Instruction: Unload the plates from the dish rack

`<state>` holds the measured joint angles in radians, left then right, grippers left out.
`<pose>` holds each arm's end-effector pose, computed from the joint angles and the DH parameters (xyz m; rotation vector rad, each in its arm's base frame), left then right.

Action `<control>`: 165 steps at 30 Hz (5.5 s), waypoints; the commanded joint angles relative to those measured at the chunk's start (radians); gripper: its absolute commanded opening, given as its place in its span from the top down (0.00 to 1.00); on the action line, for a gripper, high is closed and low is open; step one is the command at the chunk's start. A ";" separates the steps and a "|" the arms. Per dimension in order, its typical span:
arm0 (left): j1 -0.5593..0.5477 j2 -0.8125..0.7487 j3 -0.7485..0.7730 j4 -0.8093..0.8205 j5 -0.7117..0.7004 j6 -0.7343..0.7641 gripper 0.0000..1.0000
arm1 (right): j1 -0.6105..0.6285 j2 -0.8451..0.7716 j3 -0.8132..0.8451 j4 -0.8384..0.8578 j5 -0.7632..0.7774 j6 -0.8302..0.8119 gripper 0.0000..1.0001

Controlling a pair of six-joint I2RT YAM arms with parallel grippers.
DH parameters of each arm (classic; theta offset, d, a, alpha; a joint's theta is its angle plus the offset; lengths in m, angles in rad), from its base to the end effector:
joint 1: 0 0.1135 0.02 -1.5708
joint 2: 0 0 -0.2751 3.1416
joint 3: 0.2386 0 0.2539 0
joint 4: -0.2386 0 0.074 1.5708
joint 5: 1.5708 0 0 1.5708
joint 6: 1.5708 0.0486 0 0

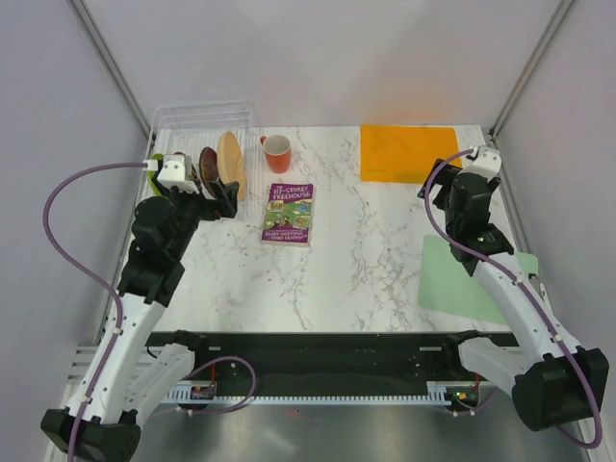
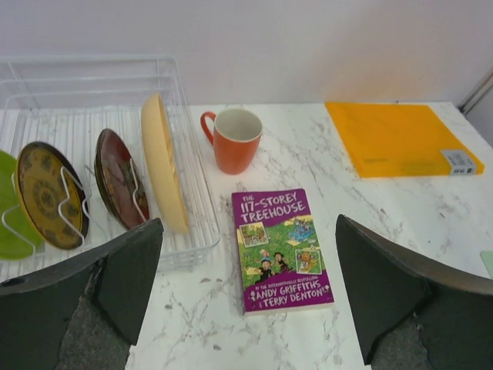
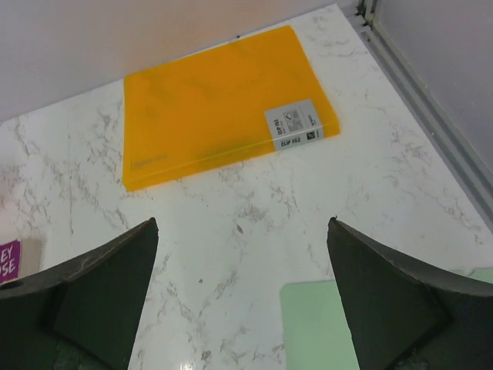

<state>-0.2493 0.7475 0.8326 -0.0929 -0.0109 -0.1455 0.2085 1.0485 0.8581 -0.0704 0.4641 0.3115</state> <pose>0.1761 -0.0443 0.3803 0.0737 1.5848 -0.3003 0.2489 0.0304 0.3339 0.4131 1.7559 -0.0548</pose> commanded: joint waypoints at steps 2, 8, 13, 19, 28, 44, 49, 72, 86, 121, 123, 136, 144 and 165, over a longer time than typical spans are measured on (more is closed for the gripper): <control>0.001 0.128 0.178 -0.241 -0.144 -0.129 0.00 | 0.003 -0.057 0.053 -0.118 -0.171 0.082 0.02; 0.039 0.193 0.216 -0.252 -0.213 -0.215 0.00 | -0.001 -0.053 -0.013 -0.042 -0.291 0.124 0.02; 0.039 0.344 0.260 -0.119 -0.297 -0.086 0.00 | -0.003 0.057 0.054 -0.114 -0.263 0.071 0.02; 0.039 0.556 0.373 -0.021 -0.385 -0.019 0.02 | -0.003 0.122 0.079 -0.147 -0.297 0.041 0.02; 0.007 0.834 0.565 0.068 -0.527 0.079 0.09 | -0.001 0.183 0.075 -0.152 -0.262 0.021 0.02; -0.047 1.023 0.593 0.119 -0.771 0.238 0.33 | -0.012 0.237 0.091 -0.175 -0.249 0.040 0.02; -0.047 1.043 0.579 0.098 -0.758 0.196 0.50 | -0.023 0.243 0.096 -0.196 -0.248 0.041 0.02; -0.131 1.076 0.622 0.337 -1.046 0.521 0.98 | -0.026 0.274 0.110 -0.233 -0.240 0.046 0.02; -0.232 0.975 0.646 0.341 -1.106 0.700 0.98 | -0.026 0.217 0.124 -0.258 -0.255 0.037 0.02; -0.278 0.678 0.362 0.047 0.222 -0.390 0.98 | -0.008 0.192 -0.051 0.234 -0.939 0.380 0.05; -0.278 0.681 0.355 0.062 0.233 -0.393 0.98 | 0.000 0.208 -0.054 0.248 -0.961 0.390 0.12; -0.275 0.690 0.303 -0.100 -0.062 -0.375 0.08 | -0.034 0.197 -0.022 -0.014 -0.622 0.330 1.00; -0.271 0.549 0.257 -0.145 -0.382 -0.286 0.00 | -0.063 0.317 -0.002 -0.101 -0.515 0.302 1.00; -0.065 0.424 0.204 -0.019 -0.531 -0.080 0.00 | -0.083 0.507 0.027 -0.146 -0.285 0.219 0.42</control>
<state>-0.3882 1.1347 0.9943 -0.1455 -0.6113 -0.2569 0.1280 1.5791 0.8459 -0.1665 0.0311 0.5617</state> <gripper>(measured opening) 0.994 0.500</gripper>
